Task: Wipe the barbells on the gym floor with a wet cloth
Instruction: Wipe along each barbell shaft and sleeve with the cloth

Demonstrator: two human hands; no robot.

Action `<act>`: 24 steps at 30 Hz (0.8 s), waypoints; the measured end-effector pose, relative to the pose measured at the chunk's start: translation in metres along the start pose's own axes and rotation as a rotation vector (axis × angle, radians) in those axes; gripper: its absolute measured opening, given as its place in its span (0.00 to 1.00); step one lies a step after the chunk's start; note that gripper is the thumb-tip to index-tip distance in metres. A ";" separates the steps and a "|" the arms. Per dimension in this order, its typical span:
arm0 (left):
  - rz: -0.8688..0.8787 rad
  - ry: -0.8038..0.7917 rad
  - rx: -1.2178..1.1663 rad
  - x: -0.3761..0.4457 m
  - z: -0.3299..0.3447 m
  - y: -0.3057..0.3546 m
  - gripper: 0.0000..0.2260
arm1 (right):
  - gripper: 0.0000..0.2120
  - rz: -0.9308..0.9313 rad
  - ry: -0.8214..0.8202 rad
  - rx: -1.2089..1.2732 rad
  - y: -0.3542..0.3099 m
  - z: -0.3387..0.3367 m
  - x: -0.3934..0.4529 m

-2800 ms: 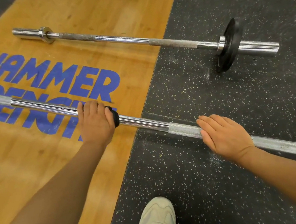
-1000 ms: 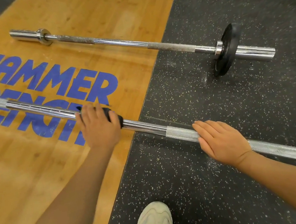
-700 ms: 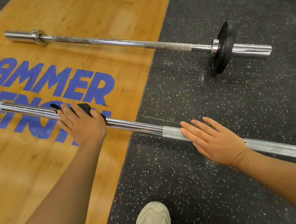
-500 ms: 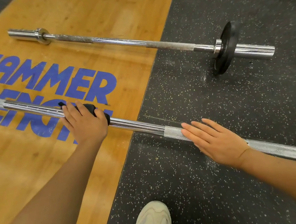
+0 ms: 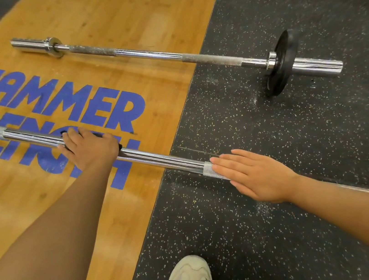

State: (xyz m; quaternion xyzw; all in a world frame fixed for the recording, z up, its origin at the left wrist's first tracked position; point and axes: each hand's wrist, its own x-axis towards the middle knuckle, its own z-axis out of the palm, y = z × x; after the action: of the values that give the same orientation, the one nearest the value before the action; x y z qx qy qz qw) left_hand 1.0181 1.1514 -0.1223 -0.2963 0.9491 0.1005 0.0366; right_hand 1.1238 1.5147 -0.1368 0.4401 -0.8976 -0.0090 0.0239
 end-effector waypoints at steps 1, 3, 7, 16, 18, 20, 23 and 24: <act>-0.021 0.008 -0.022 -0.001 0.000 0.001 0.29 | 0.25 0.006 0.005 0.004 -0.001 0.001 0.001; 0.019 0.050 -0.058 -0.019 0.006 0.008 0.28 | 0.25 0.012 0.022 0.017 -0.002 0.002 0.002; 0.319 0.063 -0.178 -0.094 0.034 0.018 0.29 | 0.24 0.013 0.036 0.021 -0.001 0.001 0.001; 0.088 0.122 -0.173 -0.035 0.018 0.009 0.28 | 0.24 0.019 0.037 0.041 -0.001 0.003 0.000; 0.117 0.122 -0.213 -0.053 0.022 0.015 0.29 | 0.24 0.018 0.027 0.044 -0.001 0.003 0.000; 0.213 0.114 -0.236 -0.079 0.032 0.021 0.29 | 0.23 0.018 0.016 0.041 -0.002 0.002 0.000; 0.286 0.104 -0.212 -0.088 0.037 0.022 0.28 | 0.24 0.015 0.013 0.053 -0.002 0.003 -0.001; 0.266 0.095 -0.181 -0.076 0.034 0.021 0.28 | 0.23 0.015 0.018 0.049 -0.002 0.003 -0.001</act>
State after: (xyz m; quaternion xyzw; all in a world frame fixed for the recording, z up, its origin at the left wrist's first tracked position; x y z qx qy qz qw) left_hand 1.0688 1.2179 -0.1423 -0.1745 0.9676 0.1756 -0.0488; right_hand 1.1260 1.5145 -0.1400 0.4339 -0.9005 0.0172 0.0212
